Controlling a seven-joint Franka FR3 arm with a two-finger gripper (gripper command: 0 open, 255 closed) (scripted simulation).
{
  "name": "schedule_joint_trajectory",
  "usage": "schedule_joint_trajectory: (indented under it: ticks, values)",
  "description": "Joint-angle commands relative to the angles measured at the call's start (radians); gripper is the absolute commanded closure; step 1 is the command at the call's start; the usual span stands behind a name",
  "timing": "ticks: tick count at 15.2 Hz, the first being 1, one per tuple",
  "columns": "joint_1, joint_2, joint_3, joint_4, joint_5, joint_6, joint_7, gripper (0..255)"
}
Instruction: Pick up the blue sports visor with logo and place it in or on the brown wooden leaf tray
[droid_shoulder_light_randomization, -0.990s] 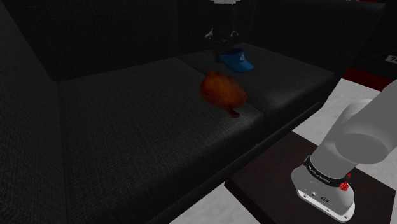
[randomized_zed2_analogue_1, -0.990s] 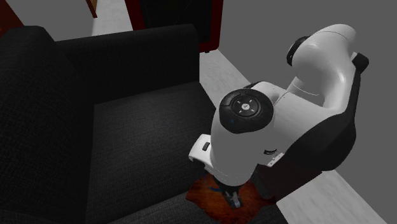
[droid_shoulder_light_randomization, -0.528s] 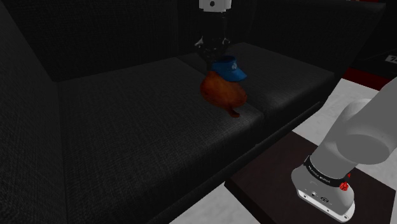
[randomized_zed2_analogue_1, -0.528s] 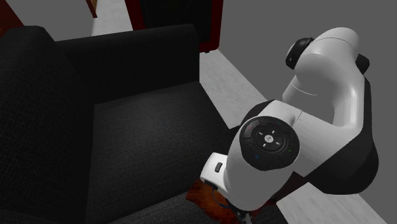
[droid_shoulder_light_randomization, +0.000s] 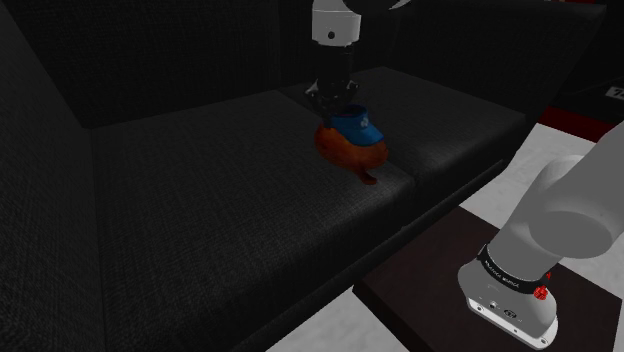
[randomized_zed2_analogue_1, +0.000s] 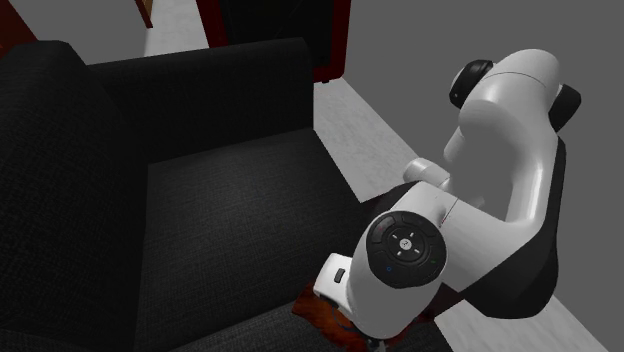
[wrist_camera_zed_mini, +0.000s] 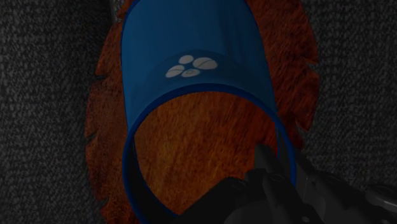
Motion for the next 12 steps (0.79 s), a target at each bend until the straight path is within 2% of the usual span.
schedule_joint_trajectory:
  ticks: [1,9,10,12]
  values:
    - [0.002,-0.003,0.002,-0.029,0.002,0.027,0.001,255]
    - [0.002,-0.002,0.003,-0.042,0.002,0.04,0.001,255]
    - [0.002,-0.002,0.003,-0.042,0.002,0.04,0.001,0]
    - [0.002,-0.002,0.003,-0.042,0.002,0.04,0.001,0]
